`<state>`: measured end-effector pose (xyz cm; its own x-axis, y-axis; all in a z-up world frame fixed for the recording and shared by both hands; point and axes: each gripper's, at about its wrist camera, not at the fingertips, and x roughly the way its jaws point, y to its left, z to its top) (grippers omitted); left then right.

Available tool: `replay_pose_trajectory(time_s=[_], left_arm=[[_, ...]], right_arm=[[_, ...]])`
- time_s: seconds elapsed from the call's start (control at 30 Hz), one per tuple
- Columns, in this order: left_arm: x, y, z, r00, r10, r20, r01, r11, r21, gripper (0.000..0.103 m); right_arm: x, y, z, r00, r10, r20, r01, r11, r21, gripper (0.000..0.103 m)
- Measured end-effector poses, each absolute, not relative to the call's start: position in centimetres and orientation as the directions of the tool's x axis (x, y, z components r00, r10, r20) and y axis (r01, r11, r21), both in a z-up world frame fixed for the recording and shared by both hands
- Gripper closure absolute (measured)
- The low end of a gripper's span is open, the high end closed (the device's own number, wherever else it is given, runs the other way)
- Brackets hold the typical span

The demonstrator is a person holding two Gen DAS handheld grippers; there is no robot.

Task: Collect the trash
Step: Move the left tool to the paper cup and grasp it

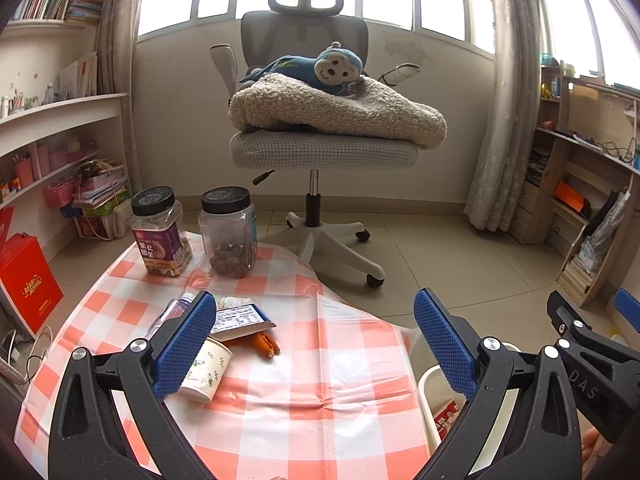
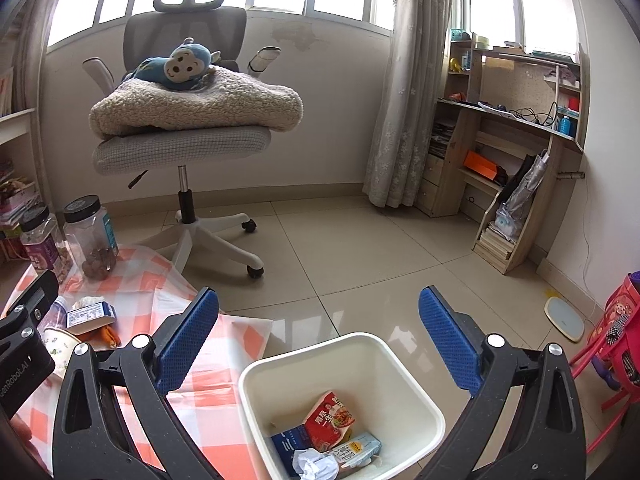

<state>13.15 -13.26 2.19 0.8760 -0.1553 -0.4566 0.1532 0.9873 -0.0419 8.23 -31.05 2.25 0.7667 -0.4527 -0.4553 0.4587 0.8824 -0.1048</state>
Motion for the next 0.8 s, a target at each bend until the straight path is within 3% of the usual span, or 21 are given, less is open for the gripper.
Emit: replay_pose_trajectory(time_s=[0.23, 0.5, 0.8], left_arm=[[14.2, -10.3, 1.7, 0.866, -0.107, -0.489, 0.095, 0.994, -0.049, 0.007], [16.7, -6.7, -0.8, 0.805, -0.040, -0.592, 0.008, 0.998, -0.056, 0.007], [22.7, -2.4, -7.2, 0.548, -0.132, -0.826, 0.066, 0.991, -0.115, 0.007]], right_arm=[[9.9, -27.9, 2.3, 0.783, -0.417, -0.461, 0.416, 0.903, -0.109, 0.007], [12.0, -25.5, 2.0, 0.786, -0.353, -0.507, 0.368, 0.927, -0.075, 0.007], [14.5, -24.0, 1.3, 0.770, -0.213, -0.602, 0.307, 0.950, 0.056, 0.007]])
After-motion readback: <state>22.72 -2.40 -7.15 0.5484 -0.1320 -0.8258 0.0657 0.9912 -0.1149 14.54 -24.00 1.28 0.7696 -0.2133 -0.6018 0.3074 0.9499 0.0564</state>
